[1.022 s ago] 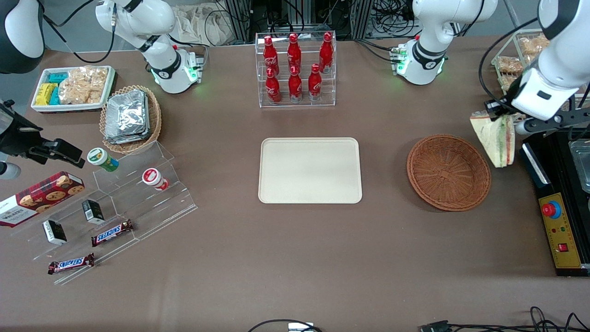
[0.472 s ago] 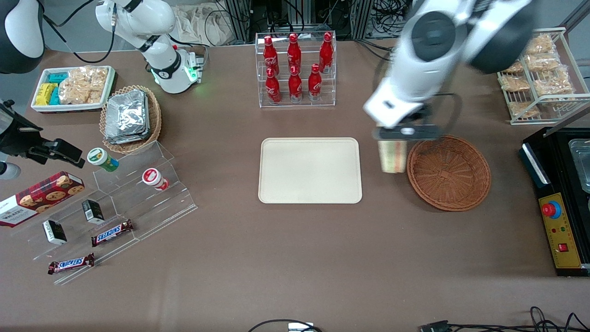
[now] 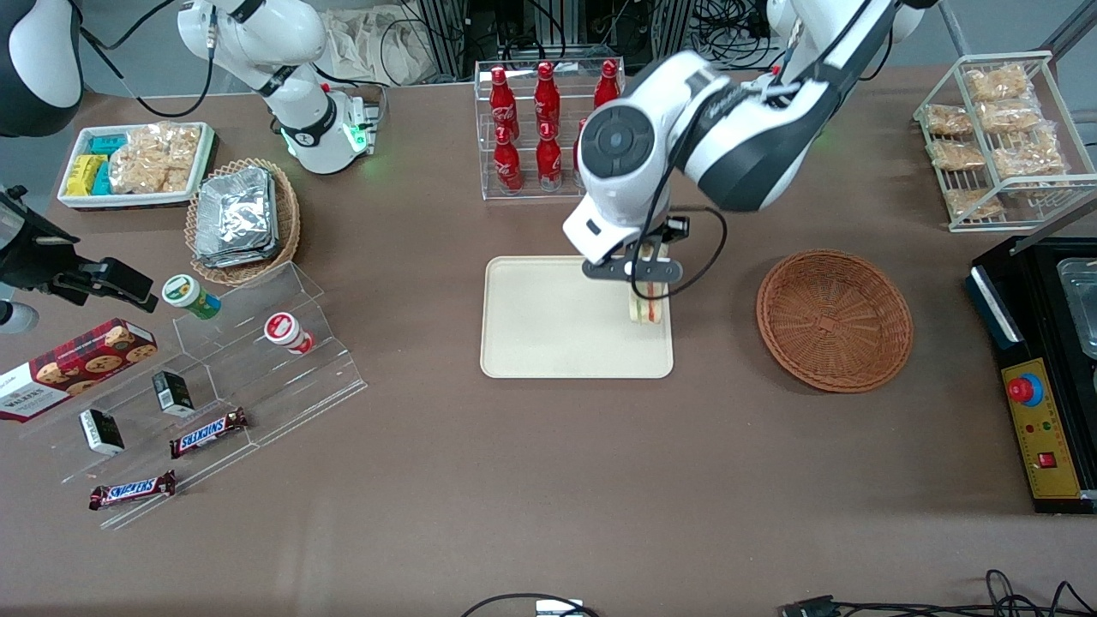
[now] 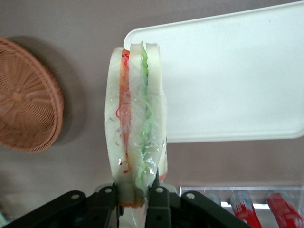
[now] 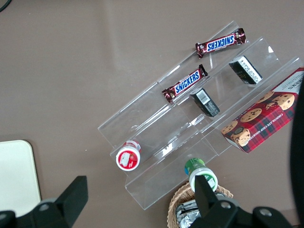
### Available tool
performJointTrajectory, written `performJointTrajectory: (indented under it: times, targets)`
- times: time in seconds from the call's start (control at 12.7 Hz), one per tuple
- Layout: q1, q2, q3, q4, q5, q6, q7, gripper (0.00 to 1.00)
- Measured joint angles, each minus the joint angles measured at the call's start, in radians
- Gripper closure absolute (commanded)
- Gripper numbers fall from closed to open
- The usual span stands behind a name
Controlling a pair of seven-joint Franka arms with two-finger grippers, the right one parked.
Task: Place sandwich from basket to tray
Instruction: 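Carry the sandwich with the left gripper over the cream tray, then lower the sandwich onto the tray and open the left gripper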
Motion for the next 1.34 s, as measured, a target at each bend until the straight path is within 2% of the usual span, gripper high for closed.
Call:
performJointTrajectory:
  times: [0.39, 0.63, 0.71, 0.79, 0.87, 1.34]
  targets:
    - [0.004, 0.041, 0.045, -0.266, 0.03, 0.371, -0.046, 0.79]
    - [0.007, 0.1, 0.058, -0.314, 0.114, 0.454, -0.138, 0.78]
    - [0.007, 0.122, 0.058, -0.314, 0.139, 0.462, -0.166, 0.64]
    - [0.007, 0.137, 0.058, -0.314, 0.148, 0.467, -0.18, 0.28]
    - [0.007, 0.144, 0.058, -0.314, 0.151, 0.469, -0.187, 0.0]
    - [0.022, 0.118, 0.056, -0.28, 0.136, 0.446, -0.227, 0.0]
